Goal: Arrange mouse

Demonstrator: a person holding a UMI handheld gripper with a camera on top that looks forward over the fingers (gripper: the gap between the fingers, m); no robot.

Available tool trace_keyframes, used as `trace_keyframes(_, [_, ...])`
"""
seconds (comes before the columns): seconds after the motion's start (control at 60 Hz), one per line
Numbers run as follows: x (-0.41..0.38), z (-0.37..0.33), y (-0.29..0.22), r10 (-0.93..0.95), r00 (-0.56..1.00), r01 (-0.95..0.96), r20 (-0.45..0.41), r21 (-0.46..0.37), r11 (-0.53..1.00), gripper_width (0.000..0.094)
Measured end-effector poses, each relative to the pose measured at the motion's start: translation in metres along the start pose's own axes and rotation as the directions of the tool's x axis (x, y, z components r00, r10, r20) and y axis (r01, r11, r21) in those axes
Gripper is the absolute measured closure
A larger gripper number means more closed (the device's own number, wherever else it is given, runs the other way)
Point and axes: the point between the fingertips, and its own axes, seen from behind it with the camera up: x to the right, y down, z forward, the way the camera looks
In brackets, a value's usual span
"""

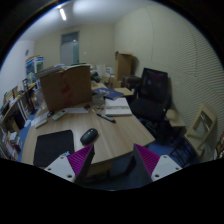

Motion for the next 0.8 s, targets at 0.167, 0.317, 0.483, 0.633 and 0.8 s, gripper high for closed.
trace_keyframes(0.167, [-0.031,0.036,0.011,-0.079,0.992,0.075,0.103,0.033,0.997,0.0136])
trace_keyframes(0.317, [-0.071,0.089,0.038,-0.16,0.962,0.16,0.22,0.02,0.987,0.0139])
trace_keyframes(0.483, [-0.105,0.134,0.058,-0.182,0.931,0.194,0.318,-0.006,0.981,0.0142])
trace_keyframes(0.633, [-0.12,0.177,0.064,-0.23,0.908,0.252,0.352,-0.018,0.968,0.0135])
trace_keyframes(0.8, [-0.135,0.21,0.052,-0.198,0.908,0.227,0.37,-0.037,0.973,0.0133])
